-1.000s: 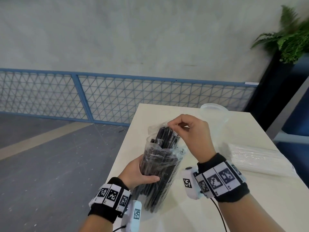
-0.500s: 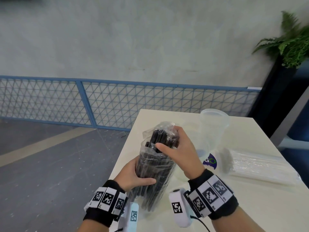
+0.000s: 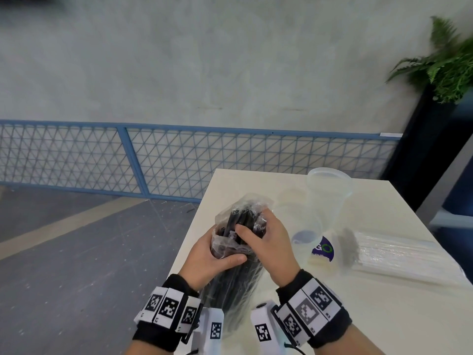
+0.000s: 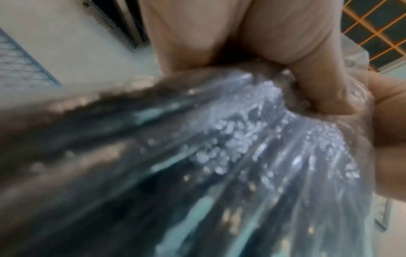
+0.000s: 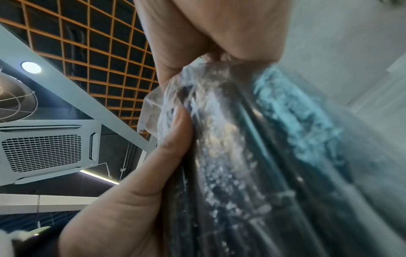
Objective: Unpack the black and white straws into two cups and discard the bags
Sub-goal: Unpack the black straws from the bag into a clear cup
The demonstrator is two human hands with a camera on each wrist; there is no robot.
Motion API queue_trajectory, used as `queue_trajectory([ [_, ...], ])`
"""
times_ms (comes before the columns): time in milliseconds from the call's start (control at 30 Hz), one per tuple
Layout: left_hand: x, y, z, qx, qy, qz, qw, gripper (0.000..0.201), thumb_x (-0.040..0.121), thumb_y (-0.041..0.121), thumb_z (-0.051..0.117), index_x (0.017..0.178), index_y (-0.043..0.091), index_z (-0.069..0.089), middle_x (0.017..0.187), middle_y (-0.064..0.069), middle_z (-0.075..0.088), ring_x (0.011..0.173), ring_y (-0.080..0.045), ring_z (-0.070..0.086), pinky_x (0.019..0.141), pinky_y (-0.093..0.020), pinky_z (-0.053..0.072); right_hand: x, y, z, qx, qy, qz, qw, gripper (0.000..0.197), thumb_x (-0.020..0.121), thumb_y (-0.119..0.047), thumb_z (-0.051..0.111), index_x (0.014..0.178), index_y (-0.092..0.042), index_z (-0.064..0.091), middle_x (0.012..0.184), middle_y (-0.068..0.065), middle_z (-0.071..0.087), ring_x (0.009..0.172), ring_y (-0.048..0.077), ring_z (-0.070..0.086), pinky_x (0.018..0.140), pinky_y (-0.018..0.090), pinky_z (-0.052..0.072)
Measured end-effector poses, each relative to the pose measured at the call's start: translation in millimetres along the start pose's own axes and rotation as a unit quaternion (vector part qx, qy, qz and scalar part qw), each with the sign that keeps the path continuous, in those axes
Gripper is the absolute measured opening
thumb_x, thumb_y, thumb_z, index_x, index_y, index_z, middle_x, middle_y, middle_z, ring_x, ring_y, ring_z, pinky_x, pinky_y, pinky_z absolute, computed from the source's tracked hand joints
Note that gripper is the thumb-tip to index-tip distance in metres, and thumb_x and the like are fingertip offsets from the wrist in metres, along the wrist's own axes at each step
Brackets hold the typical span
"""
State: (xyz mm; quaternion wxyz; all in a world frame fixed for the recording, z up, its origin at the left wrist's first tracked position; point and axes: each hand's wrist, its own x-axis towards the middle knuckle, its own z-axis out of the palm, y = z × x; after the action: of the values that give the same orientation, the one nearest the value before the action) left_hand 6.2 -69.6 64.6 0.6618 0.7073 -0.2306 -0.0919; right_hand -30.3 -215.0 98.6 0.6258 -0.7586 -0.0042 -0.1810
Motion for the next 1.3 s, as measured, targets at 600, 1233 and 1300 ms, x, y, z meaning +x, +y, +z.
queue_trajectory([
  [600, 17, -11, -11, 0.022, 0.039, -0.033, 0.998, 0.049, 0.069, 0.026, 0.078, 0.112, 0.024, 0.054, 0.098, 0.01, 0.072, 0.095, -0.006, 0.067, 0.083, -0.021, 0.05, 39, -10, 7, 0.069, 0.042, -0.017, 0.997, 0.023, 0.087, -0.019, 0.063, 0.109, -0.02, 0.058, 0.104, -0.003, 0.067, 0.097, 0.006, 0.062, 0.09, 0.025, 0.049],
  [1233, 36, 3, -3, 0.069, 0.077, 0.035, 0.994, 0.06, 0.061, 0.045, 0.075, 0.115, 0.041, 0.05, 0.109, 0.016, 0.066, 0.105, -0.01, 0.063, 0.093, -0.034, 0.05, 52, 9, 6, 0.025, 0.014, 0.089, 0.996, 0.019, 0.069, -0.016, 0.076, 0.087, -0.013, 0.072, 0.084, 0.007, 0.075, 0.084, 0.023, 0.07, 0.082, 0.043, 0.057],
  [1300, 37, 4, -3, 0.071, 0.082, 0.036, 0.993, 0.052, 0.064, 0.045, 0.073, 0.111, 0.042, 0.05, 0.106, 0.024, 0.065, 0.103, -0.001, 0.061, 0.09, -0.022, 0.048, 53, 9, 7, 0.021, 0.009, 0.089, 0.996, 0.017, 0.069, -0.019, 0.076, 0.085, -0.014, 0.072, 0.083, 0.007, 0.075, 0.084, 0.024, 0.07, 0.081, 0.043, 0.056],
])
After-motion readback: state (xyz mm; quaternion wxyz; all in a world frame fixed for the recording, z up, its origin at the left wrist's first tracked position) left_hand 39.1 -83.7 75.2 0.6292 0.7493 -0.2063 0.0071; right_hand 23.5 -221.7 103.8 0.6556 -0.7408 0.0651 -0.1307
